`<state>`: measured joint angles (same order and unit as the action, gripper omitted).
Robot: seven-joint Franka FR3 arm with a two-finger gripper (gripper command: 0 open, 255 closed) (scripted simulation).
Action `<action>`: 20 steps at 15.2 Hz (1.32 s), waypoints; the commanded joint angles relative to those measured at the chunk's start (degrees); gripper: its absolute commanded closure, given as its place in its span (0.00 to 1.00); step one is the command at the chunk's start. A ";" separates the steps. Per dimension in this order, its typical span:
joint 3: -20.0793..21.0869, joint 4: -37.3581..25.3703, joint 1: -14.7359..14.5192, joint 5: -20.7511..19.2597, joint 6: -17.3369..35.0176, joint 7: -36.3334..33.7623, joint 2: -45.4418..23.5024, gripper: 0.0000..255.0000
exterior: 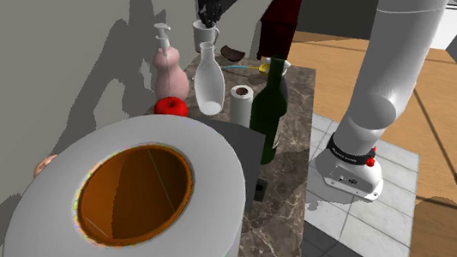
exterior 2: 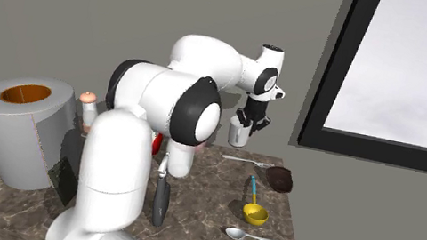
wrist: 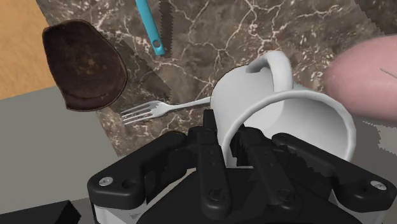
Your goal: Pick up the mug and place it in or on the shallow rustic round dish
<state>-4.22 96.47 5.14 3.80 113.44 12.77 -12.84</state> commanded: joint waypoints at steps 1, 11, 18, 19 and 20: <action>-0.88 -1.00 1.58 0.46 -0.61 2.63 -0.50 1.00; -4.74 -12.41 10.04 3.15 -5.98 14.87 -7.44 1.00; -5.92 -18.95 14.39 4.74 -7.55 20.17 -12.89 1.00; -5.90 -18.22 14.36 4.77 -6.80 20.23 -12.91 1.00; -5.89 -17.52 14.33 4.80 -6.06 20.30 -12.96 1.00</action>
<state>-10.11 78.25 19.44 8.54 106.49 32.91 -25.65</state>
